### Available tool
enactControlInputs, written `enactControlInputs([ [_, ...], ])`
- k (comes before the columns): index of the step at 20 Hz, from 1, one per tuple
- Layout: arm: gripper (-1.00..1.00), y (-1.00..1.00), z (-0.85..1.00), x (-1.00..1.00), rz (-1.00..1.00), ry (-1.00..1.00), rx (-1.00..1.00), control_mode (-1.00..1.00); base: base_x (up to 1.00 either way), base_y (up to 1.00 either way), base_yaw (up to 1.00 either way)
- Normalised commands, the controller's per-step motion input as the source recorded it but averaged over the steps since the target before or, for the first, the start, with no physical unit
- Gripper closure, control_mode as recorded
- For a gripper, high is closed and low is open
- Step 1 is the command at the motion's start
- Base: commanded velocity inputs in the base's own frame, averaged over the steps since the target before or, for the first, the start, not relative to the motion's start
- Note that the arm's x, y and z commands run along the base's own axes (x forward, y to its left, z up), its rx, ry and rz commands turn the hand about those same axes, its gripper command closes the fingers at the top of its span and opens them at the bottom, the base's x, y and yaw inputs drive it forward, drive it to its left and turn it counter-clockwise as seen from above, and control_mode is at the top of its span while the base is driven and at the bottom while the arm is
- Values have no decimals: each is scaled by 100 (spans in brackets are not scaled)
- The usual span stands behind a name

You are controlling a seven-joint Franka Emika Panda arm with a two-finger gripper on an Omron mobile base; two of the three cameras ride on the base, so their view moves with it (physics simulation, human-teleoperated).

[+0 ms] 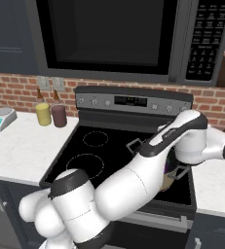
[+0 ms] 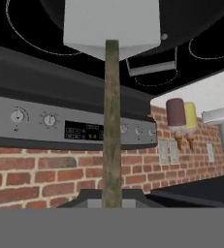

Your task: Put the lemon and eggplant in the pot. Retrieve the spatula and lightly stir the vegetables in the pot.

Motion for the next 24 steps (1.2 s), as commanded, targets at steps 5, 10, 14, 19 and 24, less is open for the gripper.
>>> enactControlInputs([
  [5, 100, -3, -34, 26, -2, 0, -3, -100, 0, 0, 0],
  [10, 100, -13, -29, 15, -3, 0, -4, -100, 0, 0, 0],
  [14, 100, -13, -25, 7, -2, 0, -4, -100, 0, 0, 0],
  [19, 100, -7, -19, 0, -2, 0, -3, -100, 0, 0, 0],
  [24, 100, 0, 12, 0, -2, 1, 0, -100, 0, 0, 0],
])
